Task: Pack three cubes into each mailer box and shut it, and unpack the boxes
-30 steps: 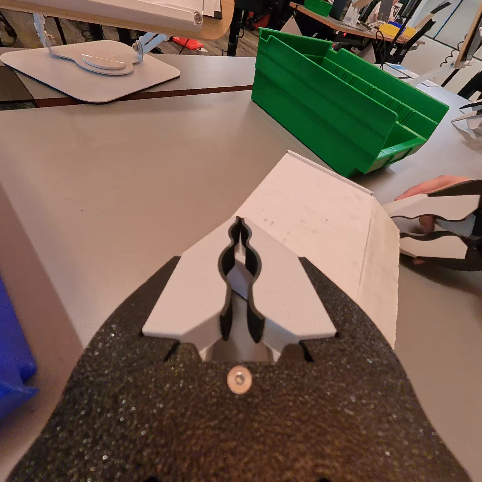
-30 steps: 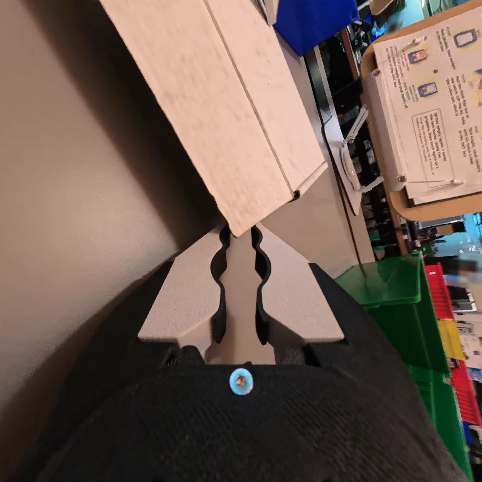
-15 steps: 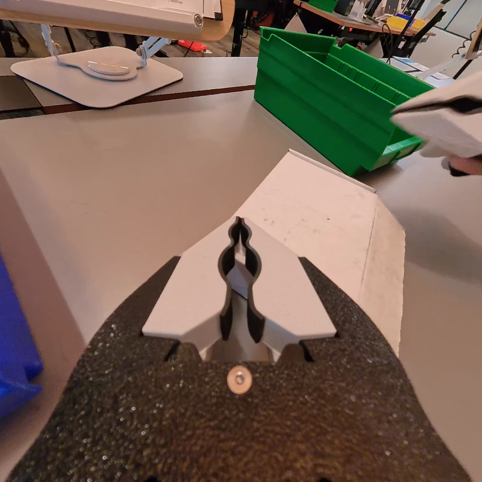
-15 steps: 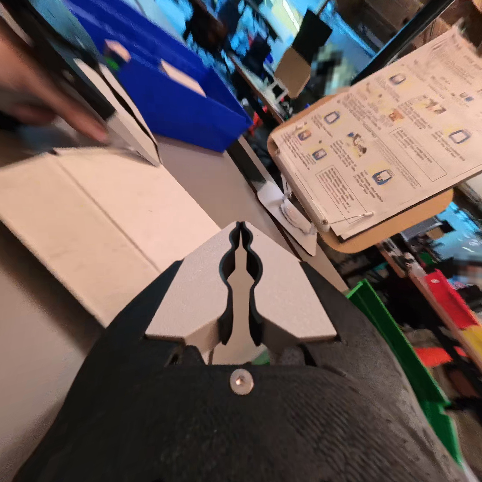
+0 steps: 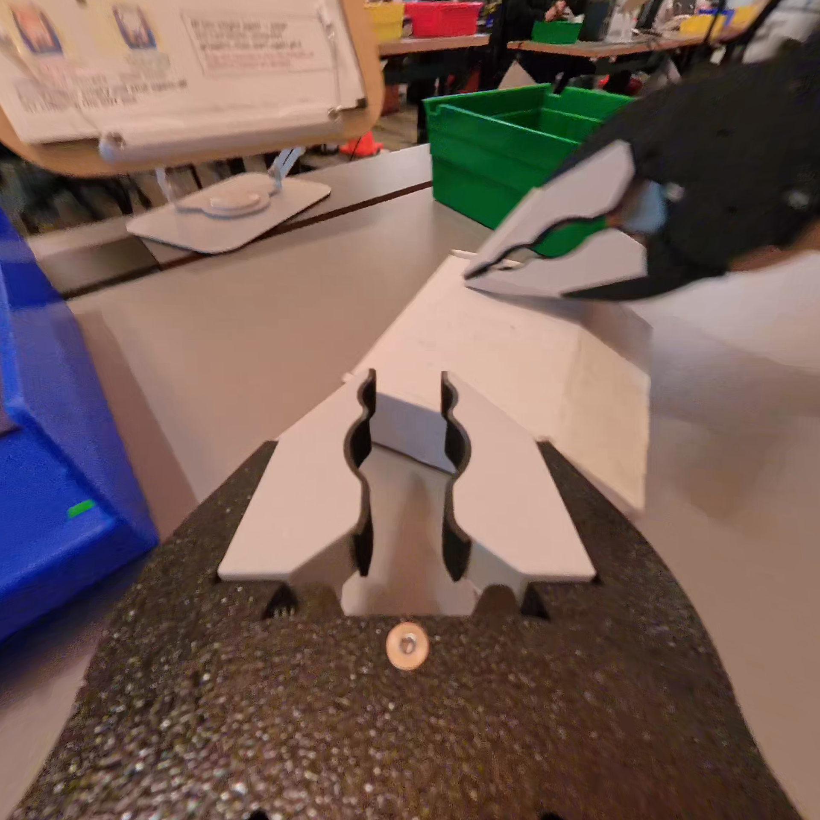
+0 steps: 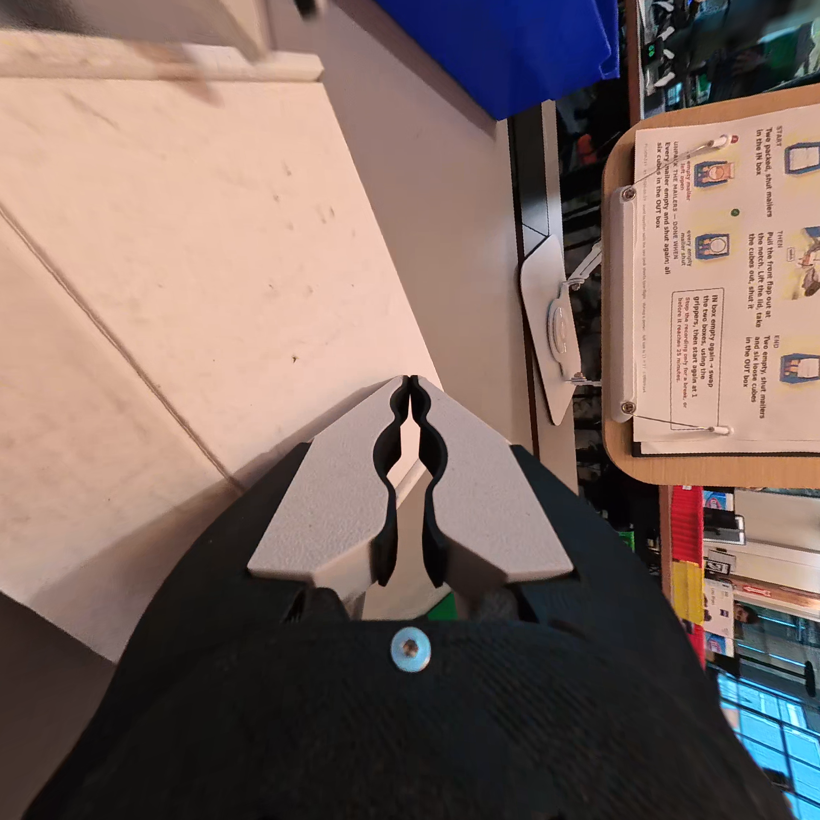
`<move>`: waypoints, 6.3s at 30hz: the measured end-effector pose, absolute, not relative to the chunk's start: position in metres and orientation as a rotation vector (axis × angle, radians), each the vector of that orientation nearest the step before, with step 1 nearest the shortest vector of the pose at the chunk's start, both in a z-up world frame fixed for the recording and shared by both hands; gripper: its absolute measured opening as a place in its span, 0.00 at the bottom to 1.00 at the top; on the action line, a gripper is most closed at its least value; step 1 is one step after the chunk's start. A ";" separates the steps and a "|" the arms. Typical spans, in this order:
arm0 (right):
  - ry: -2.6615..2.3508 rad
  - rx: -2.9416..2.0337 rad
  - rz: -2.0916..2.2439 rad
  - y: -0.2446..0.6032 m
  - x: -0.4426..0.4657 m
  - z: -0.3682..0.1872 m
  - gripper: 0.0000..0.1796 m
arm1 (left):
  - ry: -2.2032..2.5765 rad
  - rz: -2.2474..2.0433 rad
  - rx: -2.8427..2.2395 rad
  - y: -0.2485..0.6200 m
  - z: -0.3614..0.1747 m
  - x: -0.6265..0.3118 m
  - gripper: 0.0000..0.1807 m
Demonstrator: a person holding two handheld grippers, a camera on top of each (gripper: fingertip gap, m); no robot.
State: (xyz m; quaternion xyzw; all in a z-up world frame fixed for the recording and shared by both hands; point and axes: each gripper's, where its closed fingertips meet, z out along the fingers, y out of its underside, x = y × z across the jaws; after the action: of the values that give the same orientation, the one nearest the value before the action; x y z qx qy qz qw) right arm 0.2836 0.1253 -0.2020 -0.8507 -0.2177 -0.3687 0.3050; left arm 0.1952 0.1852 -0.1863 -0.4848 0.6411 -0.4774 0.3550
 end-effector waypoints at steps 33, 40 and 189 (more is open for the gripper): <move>-0.495 -2.275 -0.945 0.125 0.284 -0.203 0.00 | 1.899 -0.368 -0.900 0.119 -0.246 0.134 0.03; -0.490 -2.279 -0.955 0.126 0.285 -0.203 0.00 | 1.924 -0.429 -0.940 0.118 -0.247 0.134 0.02; -0.467 -2.135 -0.763 0.045 0.262 -0.240 0.20 | 2.023 -1.354 -1.006 0.166 -0.204 0.203 0.00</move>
State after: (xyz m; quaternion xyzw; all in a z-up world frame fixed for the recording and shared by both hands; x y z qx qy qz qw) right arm 0.2624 0.0452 -0.2398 -0.8446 -0.1849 -0.3020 0.4016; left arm 0.2032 0.1661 -0.2037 -0.3698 0.7433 -0.4976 0.2512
